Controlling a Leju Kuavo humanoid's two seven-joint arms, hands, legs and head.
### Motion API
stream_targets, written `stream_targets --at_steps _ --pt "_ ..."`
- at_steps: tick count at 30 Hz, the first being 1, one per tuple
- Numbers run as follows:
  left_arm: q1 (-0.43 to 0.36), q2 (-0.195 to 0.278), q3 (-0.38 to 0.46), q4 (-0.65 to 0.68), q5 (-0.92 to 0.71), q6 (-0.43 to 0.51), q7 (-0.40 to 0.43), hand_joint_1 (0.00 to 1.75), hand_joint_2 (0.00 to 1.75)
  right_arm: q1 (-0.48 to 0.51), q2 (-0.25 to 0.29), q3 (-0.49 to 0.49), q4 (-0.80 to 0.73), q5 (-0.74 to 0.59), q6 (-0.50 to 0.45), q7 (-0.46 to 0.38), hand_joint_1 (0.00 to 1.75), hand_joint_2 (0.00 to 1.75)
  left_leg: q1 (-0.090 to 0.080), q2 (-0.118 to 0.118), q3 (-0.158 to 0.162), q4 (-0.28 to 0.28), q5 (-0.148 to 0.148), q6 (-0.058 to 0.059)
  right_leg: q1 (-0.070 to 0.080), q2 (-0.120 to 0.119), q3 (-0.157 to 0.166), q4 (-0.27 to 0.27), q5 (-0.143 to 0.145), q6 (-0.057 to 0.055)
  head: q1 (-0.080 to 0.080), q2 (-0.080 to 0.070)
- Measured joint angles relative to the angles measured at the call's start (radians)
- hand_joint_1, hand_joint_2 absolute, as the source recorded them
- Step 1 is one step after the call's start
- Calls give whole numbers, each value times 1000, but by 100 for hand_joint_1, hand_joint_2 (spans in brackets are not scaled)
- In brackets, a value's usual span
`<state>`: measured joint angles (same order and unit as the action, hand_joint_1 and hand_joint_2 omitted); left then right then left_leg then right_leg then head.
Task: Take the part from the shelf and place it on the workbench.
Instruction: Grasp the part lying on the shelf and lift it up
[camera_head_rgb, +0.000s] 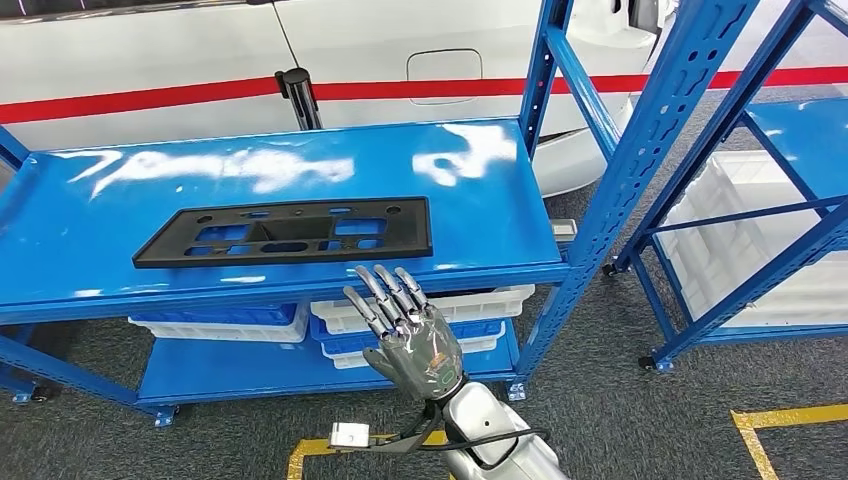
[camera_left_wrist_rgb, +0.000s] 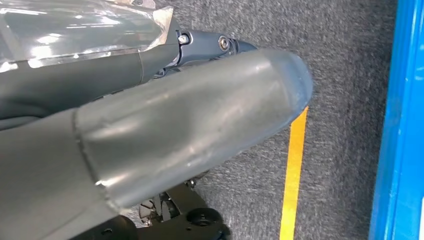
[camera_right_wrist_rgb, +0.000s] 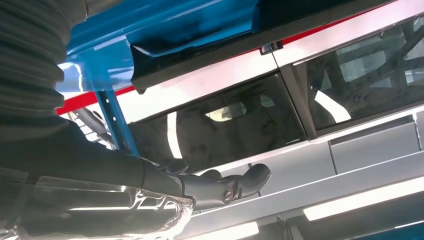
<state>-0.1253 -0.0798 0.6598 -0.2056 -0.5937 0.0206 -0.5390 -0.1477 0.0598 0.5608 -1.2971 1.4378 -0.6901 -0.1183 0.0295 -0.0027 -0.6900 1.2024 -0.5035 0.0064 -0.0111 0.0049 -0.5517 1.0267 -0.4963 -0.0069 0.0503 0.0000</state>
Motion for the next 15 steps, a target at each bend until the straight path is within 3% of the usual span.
stream_targets --at_steps 2,3,5,8,9,12,13,14,15 --pt "-2 3 0 0 -1 0 1 0 0 -1 1 0 0 0 0 0 0 175 -17 7 53 -121 56 33 5 0 9 -3 -5 -3 2 0" --pt "-4 5 -1 0 -2 0 2 0 0 -1 2 0 0 1 0 1 0 175 -24 10 69 -156 65 45 5 -1 10 -5 -7 -3 2 0" --pt "-6 6 -1 0 -2 0 3 0 0 0 2 -1 0 4 0 1 0 175 -34 12 77 -175 60 54 2 -4 12 -11 -10 6 2 0" --pt "-8 6 -1 -1 -2 0 4 0 0 0 2 -3 -2 6 0 2 0 175 -29 8 109 -219 73 56 6 -7 5 12 -24 16 3 0" --pt "-9 5 -1 -1 -2 0 5 0 0 0 1 -4 -3 6 0 2 0 175 -25 7 120 -232 77 54 7 -6 -16 55 -41 16 4 0" --pt "-10 1 -1 0 -2 0 6 0 0 4 -5 -5 1 3 0 2 0 175 -27 1 128 -235 72 52 2 -5 -122 232 -96 20 4 0" --pt "-10 0 -1 0 -2 -1 6 0 0 6 -7 -5 3 3 0 2 0 175 -26 -2 130 -234 68 50 -1 -5 -141 250 -91 28 4 0" --pt "-10 0 -1 0 -2 -1 6 0 0 8 -9 -5 4 2 0 2 0 175 -26 -5 132 -231 64 47 -4 -5 -139 228 -71 38 4 0" --pt "-10 -1 -1 0 -2 -1 6 0 0 8 -9 -5 5 2 0 1 0 175 -25 -7 136 -227 59 43 -7 -5 -117 169 -37 50 4 0"
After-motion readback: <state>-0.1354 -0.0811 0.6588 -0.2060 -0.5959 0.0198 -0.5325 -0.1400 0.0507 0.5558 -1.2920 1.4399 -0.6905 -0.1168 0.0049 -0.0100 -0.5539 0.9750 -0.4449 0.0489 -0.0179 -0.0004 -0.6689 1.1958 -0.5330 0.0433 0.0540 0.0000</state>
